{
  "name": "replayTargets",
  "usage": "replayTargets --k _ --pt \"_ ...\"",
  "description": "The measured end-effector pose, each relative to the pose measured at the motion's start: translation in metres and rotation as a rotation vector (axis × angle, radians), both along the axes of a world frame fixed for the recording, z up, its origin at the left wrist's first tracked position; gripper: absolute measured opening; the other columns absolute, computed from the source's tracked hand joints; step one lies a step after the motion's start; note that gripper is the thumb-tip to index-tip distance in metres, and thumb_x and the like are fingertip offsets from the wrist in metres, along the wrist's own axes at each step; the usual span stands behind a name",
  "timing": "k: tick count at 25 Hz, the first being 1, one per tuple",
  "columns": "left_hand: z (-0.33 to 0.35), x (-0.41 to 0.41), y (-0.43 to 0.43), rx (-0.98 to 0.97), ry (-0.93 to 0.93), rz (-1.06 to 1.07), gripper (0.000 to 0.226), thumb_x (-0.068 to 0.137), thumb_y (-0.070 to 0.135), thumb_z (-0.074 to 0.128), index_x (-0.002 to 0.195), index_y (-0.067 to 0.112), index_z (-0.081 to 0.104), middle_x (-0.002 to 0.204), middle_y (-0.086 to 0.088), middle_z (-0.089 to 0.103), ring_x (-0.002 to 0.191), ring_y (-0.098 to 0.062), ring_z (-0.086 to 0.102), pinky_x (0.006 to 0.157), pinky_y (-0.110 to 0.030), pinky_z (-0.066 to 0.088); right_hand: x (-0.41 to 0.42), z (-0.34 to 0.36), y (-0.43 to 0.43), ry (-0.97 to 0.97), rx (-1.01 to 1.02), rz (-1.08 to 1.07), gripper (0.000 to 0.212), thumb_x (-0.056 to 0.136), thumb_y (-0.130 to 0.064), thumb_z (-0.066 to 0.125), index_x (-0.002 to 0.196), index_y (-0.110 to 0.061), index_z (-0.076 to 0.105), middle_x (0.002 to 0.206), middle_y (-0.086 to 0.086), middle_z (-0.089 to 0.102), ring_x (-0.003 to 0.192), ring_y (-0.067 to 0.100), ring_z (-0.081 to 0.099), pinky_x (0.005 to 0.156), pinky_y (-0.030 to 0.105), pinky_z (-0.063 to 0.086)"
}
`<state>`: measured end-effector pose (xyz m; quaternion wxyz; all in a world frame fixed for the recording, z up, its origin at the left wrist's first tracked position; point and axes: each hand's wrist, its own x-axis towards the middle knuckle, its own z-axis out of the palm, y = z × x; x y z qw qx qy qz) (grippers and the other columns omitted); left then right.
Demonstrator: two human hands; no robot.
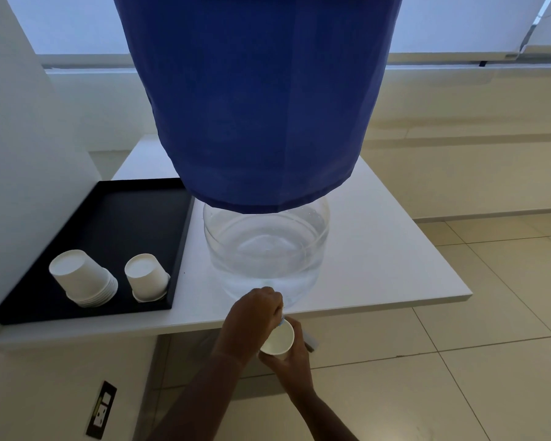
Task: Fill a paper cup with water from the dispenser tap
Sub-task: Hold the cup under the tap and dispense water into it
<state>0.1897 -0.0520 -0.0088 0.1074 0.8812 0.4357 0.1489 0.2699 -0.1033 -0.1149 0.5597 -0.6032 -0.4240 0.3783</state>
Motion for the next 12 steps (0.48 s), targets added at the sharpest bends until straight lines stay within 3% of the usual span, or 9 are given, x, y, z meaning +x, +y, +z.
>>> replayTargets --k 1,3,5,7,12 --pt "-0.001 0.0 -0.006 0.089 0.08 -0.035 0.015 0.078 0.019 0.072 0.083 0.005 0.065 0.084 -0.008 0.071 0.077 -0.017 0.066 0.066 -0.024 0.056 0.001 -0.001 0.0 0.001 0.004 0.009 0.055 0.053 -0.023 0.078 0.099 -0.025 0.047 0.1 0.016 0.061 0.09 0.026 0.059 0.075 0.025 0.051" --pt "-0.007 0.0 -0.021 0.155 0.214 -0.121 0.036 0.042 0.026 0.094 0.068 0.012 0.072 0.065 -0.001 0.073 0.057 -0.009 0.068 0.048 -0.015 0.055 0.003 -0.005 -0.001 -0.013 -0.004 0.022 0.054 0.063 -0.006 0.08 0.102 -0.021 0.046 0.102 0.019 0.061 0.092 0.029 0.06 0.079 0.038 0.053" --pt "-0.019 0.003 -0.035 0.211 0.286 -0.126 0.05 0.023 0.03 0.096 0.065 0.012 0.075 0.062 0.0 0.075 0.055 -0.007 0.069 0.046 -0.013 0.055 0.002 -0.01 -0.001 -0.033 -0.018 0.021 0.047 0.072 -0.002 0.073 0.105 -0.018 0.044 0.103 0.02 0.062 0.092 0.029 0.061 0.078 0.035 0.054" --pt "-0.028 0.004 -0.043 0.215 0.317 -0.118 0.053 0.02 0.028 0.096 0.066 0.01 0.075 0.064 -0.001 0.076 0.057 -0.008 0.07 0.047 -0.015 0.057 0.002 -0.015 -0.002 -0.033 -0.015 0.008 0.04 0.077 -0.003 0.069 0.107 -0.015 0.045 0.104 0.021 0.062 0.092 0.029 0.062 0.077 0.027 0.054" --pt "-0.045 0.003 -0.043 0.2 0.261 -0.036 0.058 0.02 0.025 0.097 0.072 0.008 0.075 0.07 -0.005 0.076 0.062 -0.013 0.072 0.05 -0.019 0.06 0.004 -0.024 -0.008 -0.006 -0.025 0.021 0.05 0.071 -0.005 0.075 0.106 -0.023 0.044 0.104 0.013 0.061 0.094 0.027 0.061 0.081 0.035 0.055"
